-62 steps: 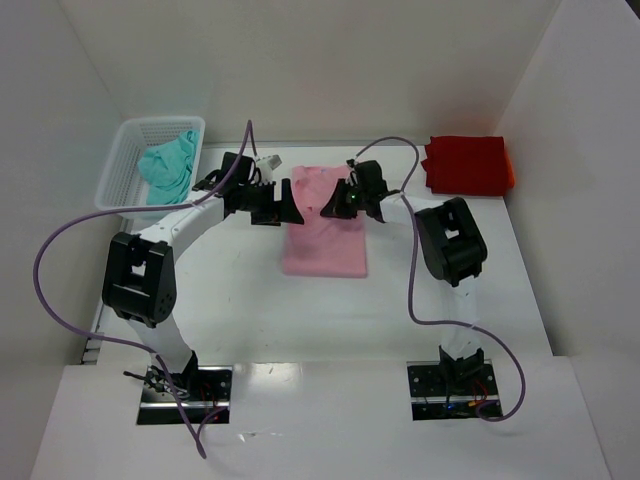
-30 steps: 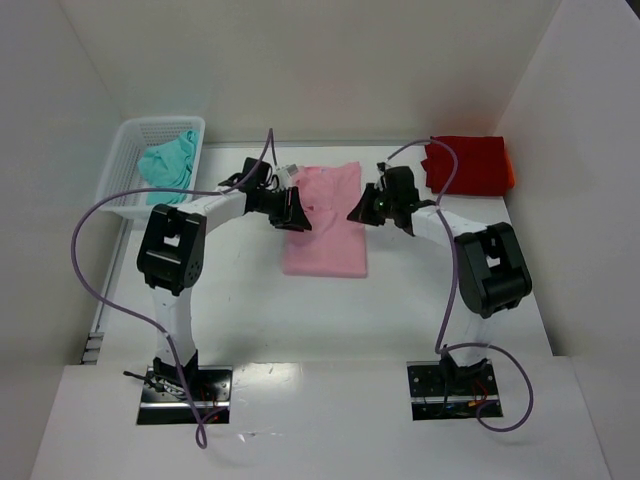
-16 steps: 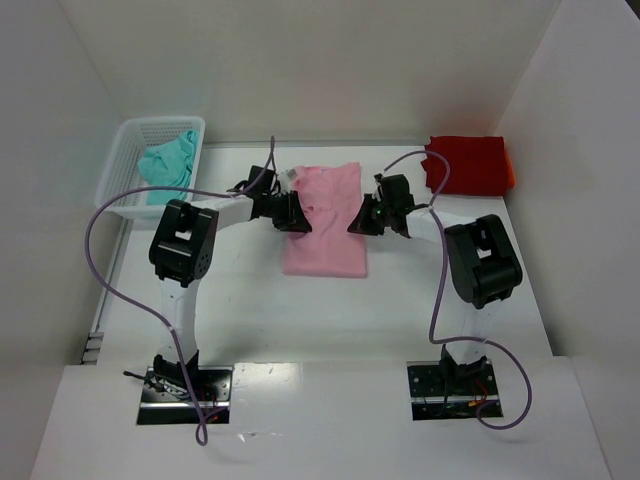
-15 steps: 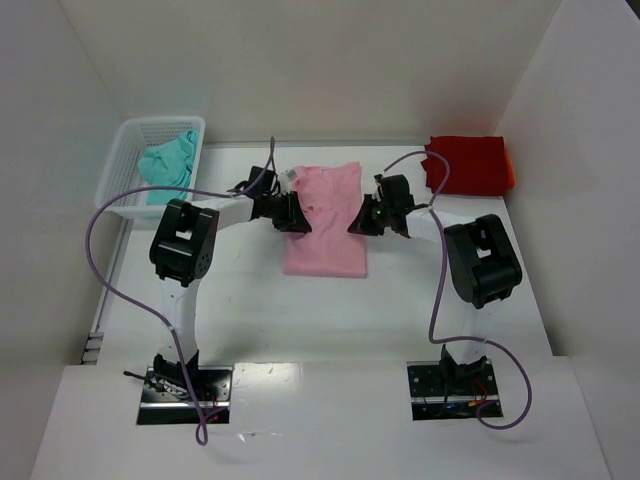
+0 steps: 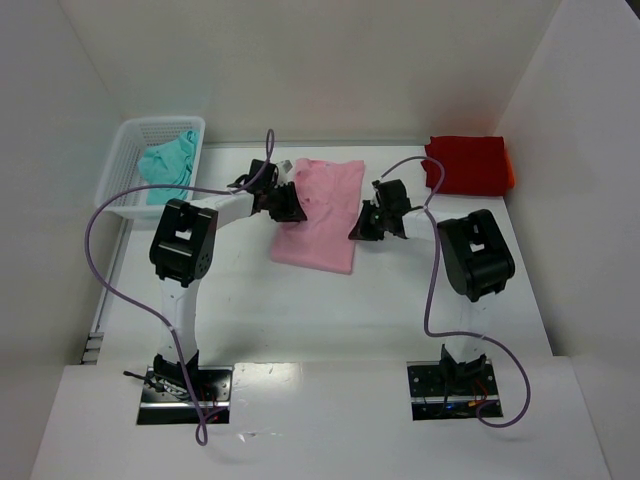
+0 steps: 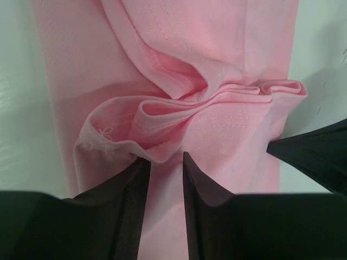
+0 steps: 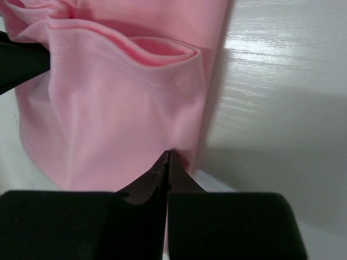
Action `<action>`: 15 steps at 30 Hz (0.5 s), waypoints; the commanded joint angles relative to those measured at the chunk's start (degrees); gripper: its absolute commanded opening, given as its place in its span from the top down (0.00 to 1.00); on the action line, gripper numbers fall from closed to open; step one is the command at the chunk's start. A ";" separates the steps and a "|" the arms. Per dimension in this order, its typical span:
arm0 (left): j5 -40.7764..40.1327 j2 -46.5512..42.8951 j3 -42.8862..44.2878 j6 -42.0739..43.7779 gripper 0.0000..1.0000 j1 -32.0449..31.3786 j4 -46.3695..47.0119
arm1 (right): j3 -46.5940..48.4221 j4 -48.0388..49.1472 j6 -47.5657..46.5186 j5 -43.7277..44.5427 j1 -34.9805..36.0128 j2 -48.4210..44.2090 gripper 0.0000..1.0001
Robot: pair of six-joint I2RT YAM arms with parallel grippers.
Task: Fold and stack the t-shirts
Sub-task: Fold the folded rectangular tshirt in 1/3 of the way
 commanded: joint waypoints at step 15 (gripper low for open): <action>-0.70 -4.01 3.34 2.11 0.56 1.04 0.53 | 4.10 -3.76 -3.15 5.28 0.17 3.84 1.00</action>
